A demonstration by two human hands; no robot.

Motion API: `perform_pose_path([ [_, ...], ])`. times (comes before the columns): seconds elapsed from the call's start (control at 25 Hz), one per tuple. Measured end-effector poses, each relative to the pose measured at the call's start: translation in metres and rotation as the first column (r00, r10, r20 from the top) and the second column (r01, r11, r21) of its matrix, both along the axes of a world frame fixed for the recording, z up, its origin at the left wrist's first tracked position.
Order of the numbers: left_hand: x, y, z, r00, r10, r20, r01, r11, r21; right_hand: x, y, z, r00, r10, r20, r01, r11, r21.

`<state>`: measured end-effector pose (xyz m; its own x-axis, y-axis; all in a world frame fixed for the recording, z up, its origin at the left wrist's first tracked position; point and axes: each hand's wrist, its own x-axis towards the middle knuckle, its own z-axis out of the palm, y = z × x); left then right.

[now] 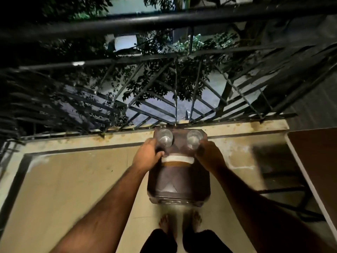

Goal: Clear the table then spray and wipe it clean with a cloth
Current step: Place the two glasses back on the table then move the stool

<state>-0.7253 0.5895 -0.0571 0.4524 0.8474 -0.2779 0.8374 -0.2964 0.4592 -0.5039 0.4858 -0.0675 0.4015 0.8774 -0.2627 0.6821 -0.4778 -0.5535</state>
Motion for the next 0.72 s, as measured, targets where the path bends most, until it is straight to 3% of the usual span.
perform_pose_path([
  [0.08,0.02,0.027,-0.03,1.0,0.022,-0.001,-0.022,1.0,-0.017,0.017,0.025,-0.042,0.998,-0.055,0.006,0.055,0.998,-0.02],
  [0.16,0.039,0.051,-0.066,0.999,0.034,-0.029,-0.035,0.998,-0.057,0.031,0.047,-0.08,0.996,0.002,0.091,0.002,0.999,-0.043],
  [0.28,0.062,0.071,-0.117,0.992,-0.01,-0.124,-0.002,0.995,-0.098,0.038,0.072,-0.123,0.996,0.053,0.075,-0.045,0.993,-0.108],
  [0.4,0.074,0.075,-0.146,0.986,-0.011,-0.167,0.009,1.0,-0.016,0.039,0.082,-0.151,0.984,0.107,0.145,-0.099,0.993,-0.064],
  [0.52,0.076,0.076,-0.145,0.994,0.036,-0.108,-0.031,0.998,0.046,0.039,0.087,-0.154,0.975,0.088,0.203,-0.089,0.996,-0.004],
  [0.72,0.083,0.056,-0.075,0.995,-0.05,-0.088,0.055,0.997,0.06,0.04,0.058,-0.089,0.991,-0.044,0.125,0.042,0.999,0.013],
])
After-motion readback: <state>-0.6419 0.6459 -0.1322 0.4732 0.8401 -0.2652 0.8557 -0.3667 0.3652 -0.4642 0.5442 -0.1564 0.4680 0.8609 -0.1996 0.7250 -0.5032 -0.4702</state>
